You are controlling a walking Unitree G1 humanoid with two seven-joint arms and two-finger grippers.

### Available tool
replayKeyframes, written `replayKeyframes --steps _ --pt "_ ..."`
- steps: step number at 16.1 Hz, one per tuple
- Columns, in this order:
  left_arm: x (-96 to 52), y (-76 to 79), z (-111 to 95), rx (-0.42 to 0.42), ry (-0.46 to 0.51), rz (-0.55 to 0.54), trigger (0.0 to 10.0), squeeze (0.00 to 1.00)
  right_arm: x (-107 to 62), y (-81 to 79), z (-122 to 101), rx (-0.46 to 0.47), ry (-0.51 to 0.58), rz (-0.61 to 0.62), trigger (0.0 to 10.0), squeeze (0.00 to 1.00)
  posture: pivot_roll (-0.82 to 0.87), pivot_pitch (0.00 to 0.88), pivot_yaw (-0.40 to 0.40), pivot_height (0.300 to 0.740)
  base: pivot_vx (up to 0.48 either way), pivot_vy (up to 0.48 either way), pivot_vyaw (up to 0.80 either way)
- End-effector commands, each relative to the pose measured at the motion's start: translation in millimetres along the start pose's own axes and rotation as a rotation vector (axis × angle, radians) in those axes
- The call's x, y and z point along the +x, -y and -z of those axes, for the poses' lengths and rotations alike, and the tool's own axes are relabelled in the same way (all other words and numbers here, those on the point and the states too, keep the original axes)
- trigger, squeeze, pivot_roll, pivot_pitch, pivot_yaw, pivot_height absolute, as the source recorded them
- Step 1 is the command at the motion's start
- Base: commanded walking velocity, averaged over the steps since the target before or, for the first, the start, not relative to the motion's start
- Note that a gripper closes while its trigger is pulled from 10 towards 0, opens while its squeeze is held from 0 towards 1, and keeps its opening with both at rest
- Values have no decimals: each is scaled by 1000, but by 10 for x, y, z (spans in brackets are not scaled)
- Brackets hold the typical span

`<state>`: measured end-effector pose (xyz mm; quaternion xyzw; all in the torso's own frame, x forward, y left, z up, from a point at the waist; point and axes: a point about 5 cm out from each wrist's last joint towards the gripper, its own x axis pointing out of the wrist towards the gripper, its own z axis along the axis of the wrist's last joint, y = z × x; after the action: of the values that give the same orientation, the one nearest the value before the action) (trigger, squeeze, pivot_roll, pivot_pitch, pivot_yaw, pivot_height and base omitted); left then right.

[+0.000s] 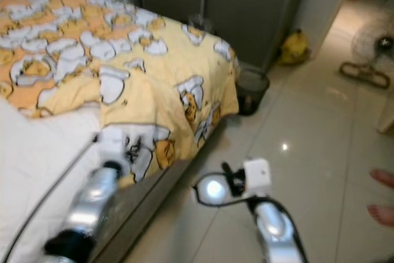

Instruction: Clean up the room

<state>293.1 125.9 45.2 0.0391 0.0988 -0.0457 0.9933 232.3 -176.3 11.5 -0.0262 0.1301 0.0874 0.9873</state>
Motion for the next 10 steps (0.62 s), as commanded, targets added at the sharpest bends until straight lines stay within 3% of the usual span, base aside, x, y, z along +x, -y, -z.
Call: replayKeyframes --steps 1,10 --pt "2 -171 78 4 -53 -80 10000 0 35 -48 -46 2 15 -20 10000 0 -12 0 -8 740 424 0 0" --pt "2 -171 78 4 -53 -80 10000 0 35 -48 -46 2 15 -20 10000 0 -12 0 -8 740 424 0 0"
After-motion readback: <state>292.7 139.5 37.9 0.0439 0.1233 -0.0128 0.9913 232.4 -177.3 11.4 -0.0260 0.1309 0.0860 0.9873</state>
